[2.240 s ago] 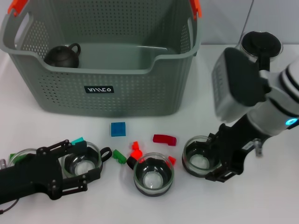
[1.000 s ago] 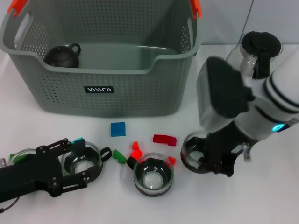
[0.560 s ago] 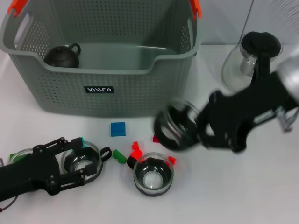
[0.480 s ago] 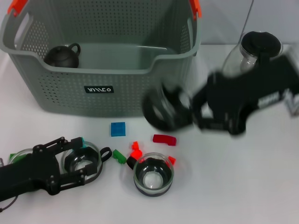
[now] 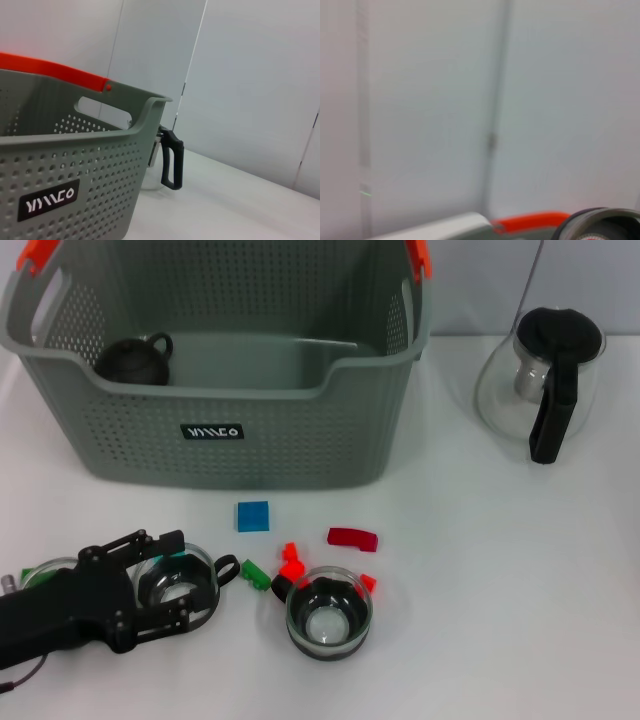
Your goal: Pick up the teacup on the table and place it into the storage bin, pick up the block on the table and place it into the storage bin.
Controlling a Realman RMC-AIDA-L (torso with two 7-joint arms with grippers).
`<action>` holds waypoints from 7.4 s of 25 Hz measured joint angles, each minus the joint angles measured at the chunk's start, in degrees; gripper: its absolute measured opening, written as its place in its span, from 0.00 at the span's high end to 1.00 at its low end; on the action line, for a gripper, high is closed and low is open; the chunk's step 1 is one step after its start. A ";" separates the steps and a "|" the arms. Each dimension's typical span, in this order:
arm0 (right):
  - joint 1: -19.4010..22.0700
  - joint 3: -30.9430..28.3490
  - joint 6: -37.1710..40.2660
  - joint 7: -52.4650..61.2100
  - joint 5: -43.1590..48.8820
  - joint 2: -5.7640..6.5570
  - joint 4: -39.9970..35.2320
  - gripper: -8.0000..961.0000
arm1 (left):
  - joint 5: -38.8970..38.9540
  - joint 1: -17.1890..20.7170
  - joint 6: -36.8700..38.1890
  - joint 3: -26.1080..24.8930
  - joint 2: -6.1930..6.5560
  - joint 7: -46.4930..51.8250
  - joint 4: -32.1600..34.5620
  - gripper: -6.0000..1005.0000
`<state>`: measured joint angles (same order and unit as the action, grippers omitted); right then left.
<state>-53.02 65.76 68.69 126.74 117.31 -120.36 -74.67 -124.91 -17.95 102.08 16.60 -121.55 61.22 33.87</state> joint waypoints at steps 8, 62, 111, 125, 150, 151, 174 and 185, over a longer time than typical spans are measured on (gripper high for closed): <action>-22.43 2.46 -19.68 6.23 17.12 -0.09 35.44 0.93 | 0.03 0.00 -0.73 -1.36 -0.17 0.13 -1.41 0.18; 16.33 7.25 0.67 -32.71 -37.42 0.29 10.08 0.47 | 0.02 0.10 -3.60 -1.49 -0.82 0.57 -3.06 0.18; 4.86 47.69 8.89 -8.82 15.78 -0.57 9.18 0.36 | -1.19 3.01 5.05 -8.21 0.31 -4.26 0.80 0.18; 4.51 48.02 7.45 -6.25 15.60 -0.58 10.45 0.55 | -1.03 3.01 4.75 -8.25 0.26 -4.26 0.69 0.18; 11.99 -7.52 22.88 -12.52 -19.07 0.25 -1.49 0.94 | -0.88 2.92 5.22 -8.34 0.08 -3.90 0.13 0.18; 11.09 -6.83 19.74 -9.91 -17.87 0.30 -1.66 0.94 | -0.86 2.75 5.27 -8.36 0.10 -3.85 0.10 0.18; -25.96 16.34 -32.54 6.22 12.85 -1.09 50.79 0.94 | -0.68 1.48 4.89 -8.70 -0.03 -3.64 -1.55 0.18; -23.95 18.75 -29.02 6.36 11.11 -0.51 52.52 0.94 | -0.81 1.43 4.00 -8.69 -0.09 -3.65 -2.26 0.18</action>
<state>-76.97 84.51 39.67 133.09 128.41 -120.87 -22.15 -125.72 -16.53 106.08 7.91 -121.64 57.57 31.61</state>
